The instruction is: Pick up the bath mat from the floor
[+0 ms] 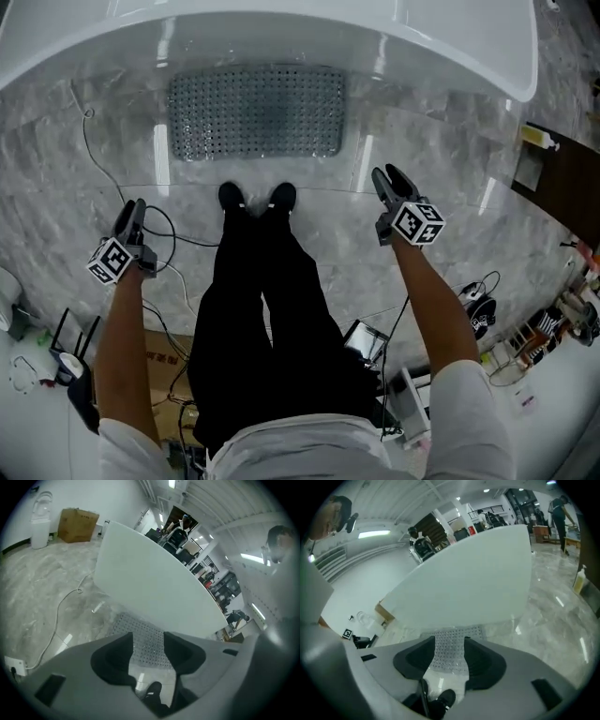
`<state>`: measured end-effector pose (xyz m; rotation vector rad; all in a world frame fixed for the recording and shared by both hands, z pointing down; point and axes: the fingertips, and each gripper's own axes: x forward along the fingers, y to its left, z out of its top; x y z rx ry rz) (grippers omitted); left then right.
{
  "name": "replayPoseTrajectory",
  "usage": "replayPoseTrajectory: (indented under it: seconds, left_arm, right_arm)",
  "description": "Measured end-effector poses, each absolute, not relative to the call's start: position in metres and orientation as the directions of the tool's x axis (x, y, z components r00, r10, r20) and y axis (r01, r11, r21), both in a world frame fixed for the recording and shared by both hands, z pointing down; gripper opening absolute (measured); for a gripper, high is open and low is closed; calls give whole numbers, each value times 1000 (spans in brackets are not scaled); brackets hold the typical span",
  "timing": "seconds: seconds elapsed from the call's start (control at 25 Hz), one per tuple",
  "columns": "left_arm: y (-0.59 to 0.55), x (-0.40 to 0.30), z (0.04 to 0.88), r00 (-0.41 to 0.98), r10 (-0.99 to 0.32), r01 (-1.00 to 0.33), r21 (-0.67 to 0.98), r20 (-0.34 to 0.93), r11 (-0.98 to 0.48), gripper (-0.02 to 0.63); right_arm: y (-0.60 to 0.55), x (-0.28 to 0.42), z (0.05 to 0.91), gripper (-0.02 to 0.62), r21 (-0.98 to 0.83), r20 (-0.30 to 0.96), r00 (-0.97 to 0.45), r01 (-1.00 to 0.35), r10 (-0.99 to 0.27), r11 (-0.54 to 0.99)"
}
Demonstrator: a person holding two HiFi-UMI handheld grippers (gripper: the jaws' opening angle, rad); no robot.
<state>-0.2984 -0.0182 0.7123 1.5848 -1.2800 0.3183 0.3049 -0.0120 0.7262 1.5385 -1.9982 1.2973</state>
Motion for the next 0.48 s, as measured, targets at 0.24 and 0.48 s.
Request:
replayPoseTrajectory:
  seconds: [0.24,0.48]
  left_arm:
    - [-4,-296,784,460,-480,-828,556,747,72,210]
    - [-8,-305,841,494,-407,-837,547,769,17,221]
  right_arm:
    - [3,274,816,219,-480,762,-431,-877,-483,25]
    - [-16,240,873,224,-500,760,-461,-865,-458,41]
